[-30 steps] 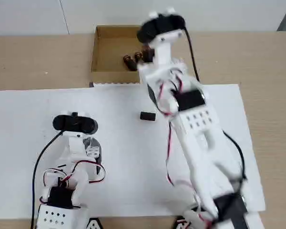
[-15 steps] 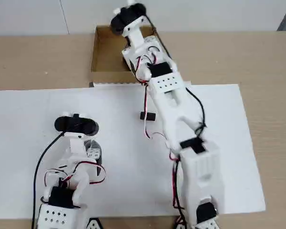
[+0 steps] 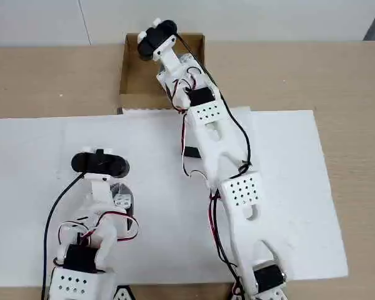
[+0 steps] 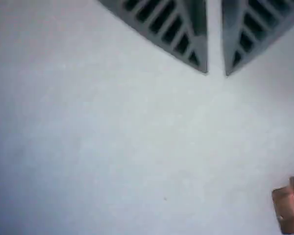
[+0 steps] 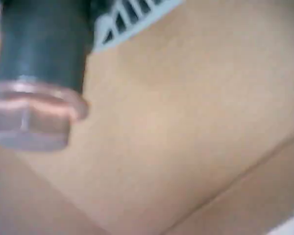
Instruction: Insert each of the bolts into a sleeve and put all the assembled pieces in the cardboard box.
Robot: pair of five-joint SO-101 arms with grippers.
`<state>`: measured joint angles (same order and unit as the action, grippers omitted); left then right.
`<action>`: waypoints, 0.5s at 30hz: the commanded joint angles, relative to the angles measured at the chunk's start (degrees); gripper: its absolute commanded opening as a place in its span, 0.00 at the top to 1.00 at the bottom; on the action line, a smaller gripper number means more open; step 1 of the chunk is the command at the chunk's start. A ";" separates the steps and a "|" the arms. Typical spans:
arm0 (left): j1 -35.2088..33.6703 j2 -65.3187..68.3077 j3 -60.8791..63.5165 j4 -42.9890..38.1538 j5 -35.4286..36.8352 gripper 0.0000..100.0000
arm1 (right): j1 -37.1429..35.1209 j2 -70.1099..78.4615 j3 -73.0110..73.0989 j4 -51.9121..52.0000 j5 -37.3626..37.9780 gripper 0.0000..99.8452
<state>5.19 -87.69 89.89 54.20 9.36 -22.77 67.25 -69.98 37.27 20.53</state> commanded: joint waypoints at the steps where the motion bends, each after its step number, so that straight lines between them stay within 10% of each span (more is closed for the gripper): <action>1: -0.44 -0.70 -0.40 0.18 0.09 0.99 | 0.22 -0.40 -7.56 2.59 0.53 0.92; 15: -0.44 -0.70 -0.40 0.18 0.09 0.99 | 0.04 -0.04 -9.67 6.02 0.35 0.81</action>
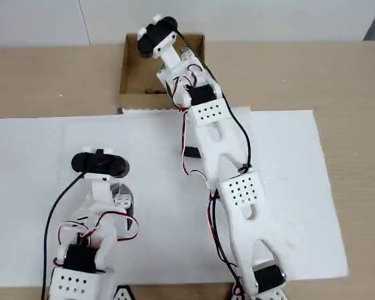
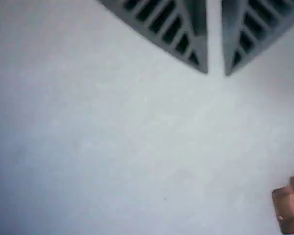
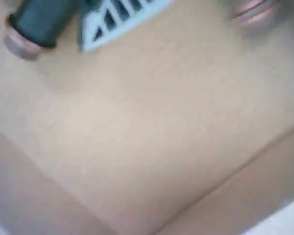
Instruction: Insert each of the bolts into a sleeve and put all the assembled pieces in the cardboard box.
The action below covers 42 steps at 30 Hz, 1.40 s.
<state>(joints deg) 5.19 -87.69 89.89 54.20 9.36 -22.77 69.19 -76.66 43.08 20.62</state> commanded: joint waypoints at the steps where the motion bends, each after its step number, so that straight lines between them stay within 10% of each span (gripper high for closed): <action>1: -0.44 -0.70 -0.40 0.18 0.09 0.99 | 0.04 -2.07 -2.99 0.22 0.26 0.81; 30: -0.53 -0.79 -0.40 0.00 0.18 0.99 | -3.47 -31.96 -2.90 53.14 -10.90 0.81; 42: -0.53 -0.79 -0.40 0.00 0.26 0.99 | -4.18 -42.24 10.64 55.34 -13.54 0.81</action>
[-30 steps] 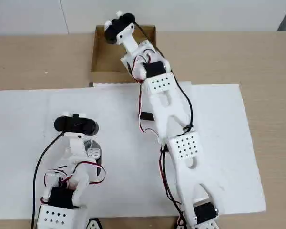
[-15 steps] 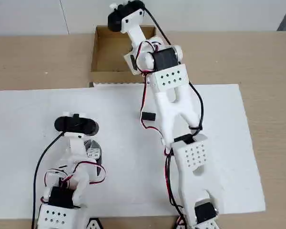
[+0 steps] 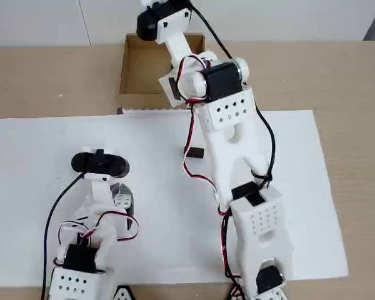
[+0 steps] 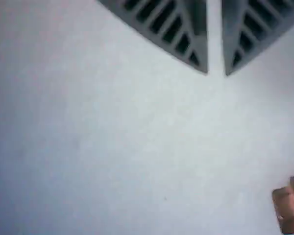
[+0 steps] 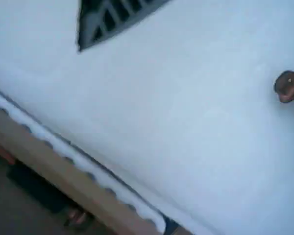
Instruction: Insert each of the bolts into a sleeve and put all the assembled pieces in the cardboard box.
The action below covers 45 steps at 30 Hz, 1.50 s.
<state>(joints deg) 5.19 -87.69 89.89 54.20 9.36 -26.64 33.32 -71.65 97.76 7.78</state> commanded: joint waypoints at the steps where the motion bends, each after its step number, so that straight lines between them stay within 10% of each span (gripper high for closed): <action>1: -0.53 -0.79 -0.40 0.00 0.26 0.99 | -0.31 -8.13 8.97 0.57 -0.70 0.81; 10: -0.53 -0.79 -0.40 0.00 0.26 0.99 | 0.04 -15.16 32.88 0.13 1.32 0.81; 17: -0.53 -0.79 -0.40 0.00 0.26 0.99 | 0.04 -15.16 40.09 0.04 24.88 0.81; 27: -0.62 -0.79 -0.40 0.18 0.26 0.99 | 0.04 -10.51 44.04 -1.98 38.42 0.81; 45: -0.62 -0.79 -0.40 0.26 0.26 0.99 | -0.04 4.70 44.04 -10.51 40.62 0.84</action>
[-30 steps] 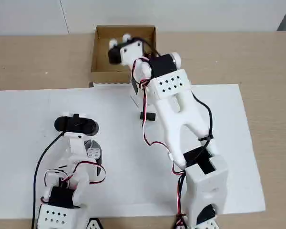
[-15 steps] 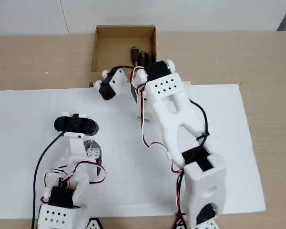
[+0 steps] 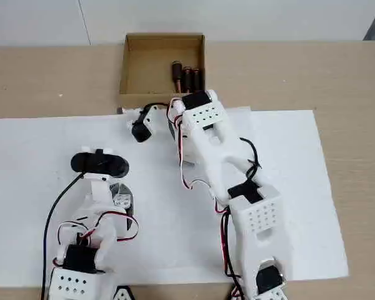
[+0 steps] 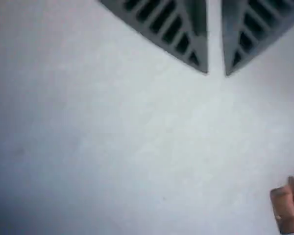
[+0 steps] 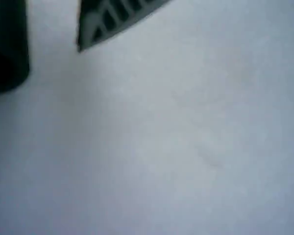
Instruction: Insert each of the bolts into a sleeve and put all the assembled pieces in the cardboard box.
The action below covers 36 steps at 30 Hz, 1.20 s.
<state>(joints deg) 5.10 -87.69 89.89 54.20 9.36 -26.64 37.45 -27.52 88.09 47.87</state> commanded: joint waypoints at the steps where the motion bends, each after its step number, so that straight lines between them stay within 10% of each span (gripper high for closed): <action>1: -0.53 -0.79 -0.40 0.26 0.26 0.99 | -0.04 1.27 -0.09 -0.84 0.53 0.86; 21: 0.00 -0.79 -0.40 -0.18 0.26 0.99 | -0.31 -14.20 -0.18 -0.22 -7.30 0.99; 36: -0.44 -0.79 -1.01 -0.35 -0.18 0.99 | 6.02 -35.91 0.18 9.98 -40.53 0.99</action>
<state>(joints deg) 5.10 -87.69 89.89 54.20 9.36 -23.74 9.05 -26.99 97.23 12.53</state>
